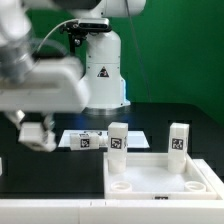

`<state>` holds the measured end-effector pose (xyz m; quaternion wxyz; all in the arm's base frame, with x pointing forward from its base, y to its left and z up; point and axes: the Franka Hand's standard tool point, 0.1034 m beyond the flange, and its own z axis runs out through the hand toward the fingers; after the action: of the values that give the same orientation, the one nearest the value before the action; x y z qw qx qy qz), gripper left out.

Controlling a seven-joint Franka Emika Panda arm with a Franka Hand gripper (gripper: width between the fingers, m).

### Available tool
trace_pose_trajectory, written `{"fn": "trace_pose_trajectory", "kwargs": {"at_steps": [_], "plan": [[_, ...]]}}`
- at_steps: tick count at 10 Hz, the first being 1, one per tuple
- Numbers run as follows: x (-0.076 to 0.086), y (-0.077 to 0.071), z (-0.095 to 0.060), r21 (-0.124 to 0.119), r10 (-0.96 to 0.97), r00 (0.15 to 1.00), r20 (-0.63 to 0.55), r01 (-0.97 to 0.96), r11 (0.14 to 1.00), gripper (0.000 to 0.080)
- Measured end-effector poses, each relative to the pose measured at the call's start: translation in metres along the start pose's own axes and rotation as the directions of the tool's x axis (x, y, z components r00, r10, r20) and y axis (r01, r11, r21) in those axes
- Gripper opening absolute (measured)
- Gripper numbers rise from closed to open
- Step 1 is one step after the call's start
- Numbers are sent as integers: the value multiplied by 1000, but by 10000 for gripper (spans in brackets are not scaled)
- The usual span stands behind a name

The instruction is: Assemble square table

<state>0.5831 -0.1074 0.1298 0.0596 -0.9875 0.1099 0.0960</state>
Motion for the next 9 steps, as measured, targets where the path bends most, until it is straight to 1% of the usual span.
{"fn": "trace_pose_trajectory", "kwargs": {"at_steps": [1, 2, 3, 4, 5, 6, 7, 8, 9], "plan": [[-1, -13, -9, -9, -16, 994, -106, 15, 1000, 282], [-2, -9, -5, -23, -19, 984, -177, 15, 1000, 282], [1, -2, -3, -40, -14, 971, -237, 4, 999, 282], [6, 0, -5, -57, -19, 951, -309, 1, 998, 282], [8, -5, -8, -71, -21, 919, -393, -7, 997, 282], [5, -38, -15, -60, -17, 889, -458, -12, 998, 282], [2, -77, -23, -37, -10, 835, -550, -12, 999, 282], [-8, -107, -22, -15, 4, 769, -639, -18, 1000, 282], [-22, -108, -10, 25, 73, 761, -645, -74, 997, 282]]}}
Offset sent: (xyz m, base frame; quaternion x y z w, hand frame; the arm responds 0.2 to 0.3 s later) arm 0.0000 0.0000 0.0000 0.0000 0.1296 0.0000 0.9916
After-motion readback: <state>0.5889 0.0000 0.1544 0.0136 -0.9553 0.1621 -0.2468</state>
